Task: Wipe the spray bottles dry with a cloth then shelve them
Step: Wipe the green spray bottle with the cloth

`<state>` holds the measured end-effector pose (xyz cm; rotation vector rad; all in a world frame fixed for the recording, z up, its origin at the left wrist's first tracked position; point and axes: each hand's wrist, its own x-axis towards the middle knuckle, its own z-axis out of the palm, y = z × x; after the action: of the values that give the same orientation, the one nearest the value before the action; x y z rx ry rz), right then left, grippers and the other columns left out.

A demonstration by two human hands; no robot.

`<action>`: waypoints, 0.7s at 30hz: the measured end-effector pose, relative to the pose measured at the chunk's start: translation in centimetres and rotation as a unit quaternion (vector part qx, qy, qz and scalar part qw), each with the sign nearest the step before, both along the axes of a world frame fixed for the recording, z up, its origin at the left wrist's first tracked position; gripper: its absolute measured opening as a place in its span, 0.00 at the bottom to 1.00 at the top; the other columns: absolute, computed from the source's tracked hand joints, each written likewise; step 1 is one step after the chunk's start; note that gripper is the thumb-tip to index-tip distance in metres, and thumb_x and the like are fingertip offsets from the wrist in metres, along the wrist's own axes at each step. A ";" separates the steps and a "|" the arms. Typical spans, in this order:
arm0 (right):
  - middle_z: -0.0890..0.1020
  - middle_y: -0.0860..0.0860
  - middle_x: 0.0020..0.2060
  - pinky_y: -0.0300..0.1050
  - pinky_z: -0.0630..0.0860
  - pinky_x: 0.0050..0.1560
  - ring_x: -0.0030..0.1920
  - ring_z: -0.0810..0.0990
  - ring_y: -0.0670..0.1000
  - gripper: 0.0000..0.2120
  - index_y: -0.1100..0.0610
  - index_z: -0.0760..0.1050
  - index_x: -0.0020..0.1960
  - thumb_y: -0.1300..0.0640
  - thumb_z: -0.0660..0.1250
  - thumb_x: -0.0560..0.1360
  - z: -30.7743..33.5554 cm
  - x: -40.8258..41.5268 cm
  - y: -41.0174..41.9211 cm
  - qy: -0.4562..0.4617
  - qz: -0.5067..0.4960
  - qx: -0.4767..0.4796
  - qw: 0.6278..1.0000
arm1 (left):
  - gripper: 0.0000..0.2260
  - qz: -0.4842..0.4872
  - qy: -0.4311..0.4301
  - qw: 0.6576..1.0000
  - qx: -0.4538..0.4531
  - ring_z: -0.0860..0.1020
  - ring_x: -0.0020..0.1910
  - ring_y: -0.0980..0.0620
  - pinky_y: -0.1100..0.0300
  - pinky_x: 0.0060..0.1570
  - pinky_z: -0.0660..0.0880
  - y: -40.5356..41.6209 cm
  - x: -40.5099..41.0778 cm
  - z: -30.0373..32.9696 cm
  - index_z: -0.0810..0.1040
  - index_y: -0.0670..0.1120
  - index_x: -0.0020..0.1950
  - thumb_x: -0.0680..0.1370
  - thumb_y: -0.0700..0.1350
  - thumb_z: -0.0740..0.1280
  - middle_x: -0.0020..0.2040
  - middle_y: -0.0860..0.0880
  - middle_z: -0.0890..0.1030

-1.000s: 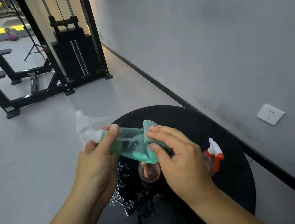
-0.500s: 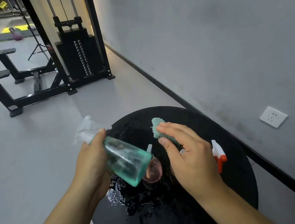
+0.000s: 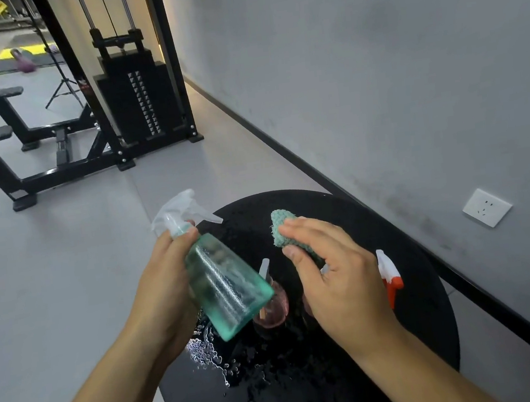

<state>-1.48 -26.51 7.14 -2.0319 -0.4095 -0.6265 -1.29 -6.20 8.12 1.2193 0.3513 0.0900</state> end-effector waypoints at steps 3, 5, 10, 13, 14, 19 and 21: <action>0.80 0.39 0.57 0.29 0.69 0.64 0.63 0.77 0.38 0.14 0.54 0.83 0.61 0.64 0.72 0.77 0.1 0.0 0.0 0.002 0.000 -0.001 1.000 | 0.08 0.003 -0.008 1.000 0.005 0.82 0.50 0.46 0.47 0.55 0.78 -0.4 0.0 0.2 0.80 0.55 0.62 0.86 0.51 0.63 0.54 0.44 0.82; 0.80 0.38 0.57 0.29 0.70 0.64 0.63 0.77 0.38 0.14 0.53 0.83 0.61 0.64 0.72 0.77 0.1 0.0 0.0 0.001 0.002 -0.001 1.000 | 0.07 -0.005 -0.009 1.000 0.011 0.82 0.48 0.45 0.46 0.52 0.79 -0.6 -0.1 0.4 0.78 0.54 0.60 0.87 0.51 0.61 0.53 0.43 0.81; 0.80 0.38 0.57 0.31 0.71 0.64 0.63 0.77 0.40 0.14 0.52 0.82 0.61 0.64 0.72 0.77 0.3 0.0 -0.1 0.009 0.008 0.010 1.000 | 0.18 -0.013 0.032 0.999 0.013 0.82 0.48 0.41 0.32 0.61 0.78 -0.6 -0.4 0.3 0.80 0.51 0.62 0.78 0.61 0.68 0.51 0.41 0.82; 0.79 0.36 0.56 0.31 0.71 0.63 0.62 0.78 0.40 0.14 0.52 0.82 0.61 0.64 0.72 0.77 0.4 0.0 -0.1 0.007 0.006 0.011 1.000 | 0.20 -0.038 0.037 0.998 0.014 0.81 0.30 0.48 0.55 0.32 0.81 -0.7 -0.2 -0.2 0.75 0.37 0.61 0.79 0.52 0.68 0.42 0.40 0.79; 0.79 0.36 0.56 0.31 0.71 0.63 0.62 0.78 0.40 0.15 0.51 0.82 0.61 0.63 0.72 0.77 0.4 0.0 -0.2 0.007 0.006 0.011 1.000 | 0.16 -0.036 0.035 0.999 0.020 0.80 0.27 0.52 0.60 0.28 0.78 -0.7 -0.2 -0.3 0.73 0.39 0.58 0.76 0.47 0.70 0.40 0.42 0.78; 0.79 0.35 0.56 0.32 0.72 0.64 0.62 0.78 0.41 0.15 0.51 0.82 0.61 0.64 0.72 0.77 0.5 0.1 -0.2 0.009 0.012 0.013 1.000 | 0.20 -0.105 0.018 0.994 0.017 0.83 0.43 0.44 0.47 0.43 0.82 -0.1 -0.5 -0.5 0.77 0.45 0.60 0.70 0.48 0.74 0.49 0.42 0.80; 0.78 0.34 0.56 0.32 0.71 0.64 0.62 0.78 0.41 0.15 0.51 0.82 0.61 0.63 0.72 0.77 0.5 0.1 -0.3 0.010 0.012 0.011 1.000 | 0.19 -0.117 0.012 0.993 0.002 0.83 0.49 0.41 0.43 0.51 0.83 0.0 -0.5 -0.5 0.79 0.46 0.61 0.72 0.49 0.75 0.51 0.42 0.82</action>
<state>-1.33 -26.78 7.69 -2.0080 -0.4132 -0.5927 -1.81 -6.19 7.62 1.2571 0.2274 -0.1258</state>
